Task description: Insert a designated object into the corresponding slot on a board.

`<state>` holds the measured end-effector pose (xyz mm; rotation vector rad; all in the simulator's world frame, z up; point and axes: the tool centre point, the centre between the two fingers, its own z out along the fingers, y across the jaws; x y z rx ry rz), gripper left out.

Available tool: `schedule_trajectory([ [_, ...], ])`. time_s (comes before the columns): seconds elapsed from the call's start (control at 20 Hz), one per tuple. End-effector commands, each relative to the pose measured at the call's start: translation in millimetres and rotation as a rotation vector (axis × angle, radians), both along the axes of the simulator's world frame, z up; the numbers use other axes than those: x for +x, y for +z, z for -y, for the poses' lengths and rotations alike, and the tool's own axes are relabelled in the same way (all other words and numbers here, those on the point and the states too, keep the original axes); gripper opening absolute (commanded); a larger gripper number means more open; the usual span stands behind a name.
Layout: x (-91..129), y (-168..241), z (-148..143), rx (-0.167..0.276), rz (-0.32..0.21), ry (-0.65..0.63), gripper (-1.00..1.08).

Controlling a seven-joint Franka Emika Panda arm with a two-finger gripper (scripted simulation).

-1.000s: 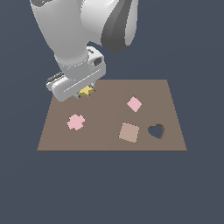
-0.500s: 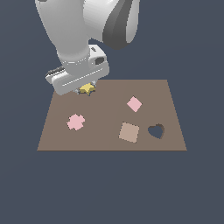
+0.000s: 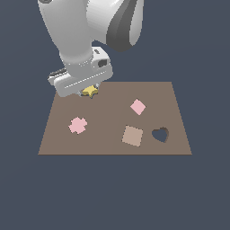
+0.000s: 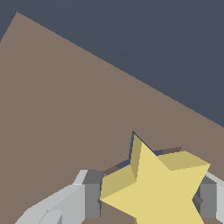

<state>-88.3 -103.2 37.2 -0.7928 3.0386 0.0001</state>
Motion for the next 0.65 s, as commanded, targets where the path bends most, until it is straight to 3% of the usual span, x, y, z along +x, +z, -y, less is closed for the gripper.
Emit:
schedule_trajectory([
  [0.0, -0.5, -5.1, -0.1, 0.000, -0.001, -0.002, -1.00],
  [0.1, -0.6, -6.7, -0.2, 0.000, -0.001, -0.002, -1.00],
  [0.15, -0.6, -6.7, -0.2, 0.000, -0.001, -0.002, 1.00],
  [0.6, -0.6, -6.7, -0.2, 0.000, -0.001, -0.002, 1.00],
])
